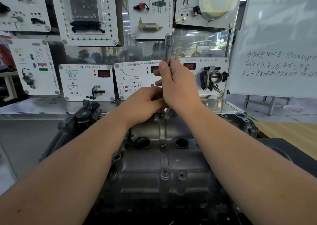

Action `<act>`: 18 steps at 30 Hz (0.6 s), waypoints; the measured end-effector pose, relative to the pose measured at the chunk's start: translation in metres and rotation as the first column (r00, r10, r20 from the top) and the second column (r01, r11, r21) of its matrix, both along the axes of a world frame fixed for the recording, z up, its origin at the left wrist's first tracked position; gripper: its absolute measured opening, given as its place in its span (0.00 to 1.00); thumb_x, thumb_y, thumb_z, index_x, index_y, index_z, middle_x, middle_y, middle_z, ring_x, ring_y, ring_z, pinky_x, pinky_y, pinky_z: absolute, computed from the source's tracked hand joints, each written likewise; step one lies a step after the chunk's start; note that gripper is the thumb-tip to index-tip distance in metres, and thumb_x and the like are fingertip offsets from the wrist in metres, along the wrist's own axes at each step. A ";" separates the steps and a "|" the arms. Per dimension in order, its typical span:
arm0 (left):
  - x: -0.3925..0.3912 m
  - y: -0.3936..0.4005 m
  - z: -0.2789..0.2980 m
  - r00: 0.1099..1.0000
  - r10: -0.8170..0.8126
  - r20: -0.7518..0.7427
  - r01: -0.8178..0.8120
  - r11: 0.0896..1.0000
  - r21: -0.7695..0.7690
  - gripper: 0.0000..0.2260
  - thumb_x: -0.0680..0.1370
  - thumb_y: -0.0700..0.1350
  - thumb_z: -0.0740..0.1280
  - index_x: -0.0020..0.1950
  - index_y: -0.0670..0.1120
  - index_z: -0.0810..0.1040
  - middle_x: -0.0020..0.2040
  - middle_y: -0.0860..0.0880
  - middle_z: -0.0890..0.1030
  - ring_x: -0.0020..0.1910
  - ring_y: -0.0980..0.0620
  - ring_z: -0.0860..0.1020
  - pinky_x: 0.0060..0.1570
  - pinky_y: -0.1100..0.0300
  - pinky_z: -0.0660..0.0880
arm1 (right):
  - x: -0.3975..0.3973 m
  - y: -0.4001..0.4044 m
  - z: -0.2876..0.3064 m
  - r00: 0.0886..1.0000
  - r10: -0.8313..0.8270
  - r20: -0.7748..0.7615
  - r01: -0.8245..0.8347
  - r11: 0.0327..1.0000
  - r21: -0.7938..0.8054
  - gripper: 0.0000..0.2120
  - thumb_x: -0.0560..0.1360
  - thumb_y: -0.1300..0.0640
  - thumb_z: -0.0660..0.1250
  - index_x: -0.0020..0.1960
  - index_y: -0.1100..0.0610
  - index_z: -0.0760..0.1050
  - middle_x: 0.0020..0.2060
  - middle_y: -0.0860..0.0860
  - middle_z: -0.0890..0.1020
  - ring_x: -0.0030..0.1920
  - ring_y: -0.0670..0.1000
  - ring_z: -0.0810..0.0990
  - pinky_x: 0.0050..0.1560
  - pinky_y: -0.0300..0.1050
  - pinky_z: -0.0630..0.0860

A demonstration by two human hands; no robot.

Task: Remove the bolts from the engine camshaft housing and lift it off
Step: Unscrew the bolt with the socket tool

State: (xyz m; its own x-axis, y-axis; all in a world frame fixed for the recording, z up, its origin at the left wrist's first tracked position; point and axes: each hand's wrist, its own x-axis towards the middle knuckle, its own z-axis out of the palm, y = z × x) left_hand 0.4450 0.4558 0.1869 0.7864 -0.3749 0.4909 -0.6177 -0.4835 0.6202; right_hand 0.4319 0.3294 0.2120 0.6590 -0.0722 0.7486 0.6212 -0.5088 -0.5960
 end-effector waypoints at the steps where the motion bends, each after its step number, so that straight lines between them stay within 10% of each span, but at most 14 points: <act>1: 0.000 0.000 0.000 1.000 -0.001 0.010 0.001 1.000 0.004 0.09 0.74 0.56 0.65 0.43 0.53 0.81 0.40 0.46 0.84 0.39 0.46 0.81 0.43 0.50 0.76 | 0.001 0.000 0.000 1.000 0.002 -0.003 -0.002 1.000 0.005 0.14 0.85 0.50 0.56 0.50 0.58 0.75 0.46 0.45 0.85 0.46 0.49 0.84 0.50 0.53 0.79; 7: 0.003 0.002 0.000 0.999 0.034 0.037 -0.035 0.999 0.026 0.06 0.73 0.54 0.67 0.46 0.55 0.81 0.41 0.49 0.85 0.42 0.47 0.84 0.51 0.40 0.79 | 0.001 -0.001 -0.002 1.000 0.023 0.004 -0.023 1.000 0.011 0.14 0.80 0.44 0.65 0.61 0.52 0.73 0.38 0.47 0.83 0.41 0.48 0.82 0.42 0.48 0.78; 18: 0.002 0.001 -0.002 0.999 0.022 -0.030 -0.023 0.999 -0.029 0.12 0.80 0.53 0.64 0.50 0.46 0.82 0.45 0.44 0.86 0.47 0.42 0.83 0.55 0.38 0.78 | -0.001 -0.002 0.001 1.000 -0.022 -0.013 0.021 0.999 -0.046 0.13 0.84 0.52 0.58 0.50 0.60 0.75 0.46 0.49 0.85 0.45 0.52 0.83 0.47 0.56 0.79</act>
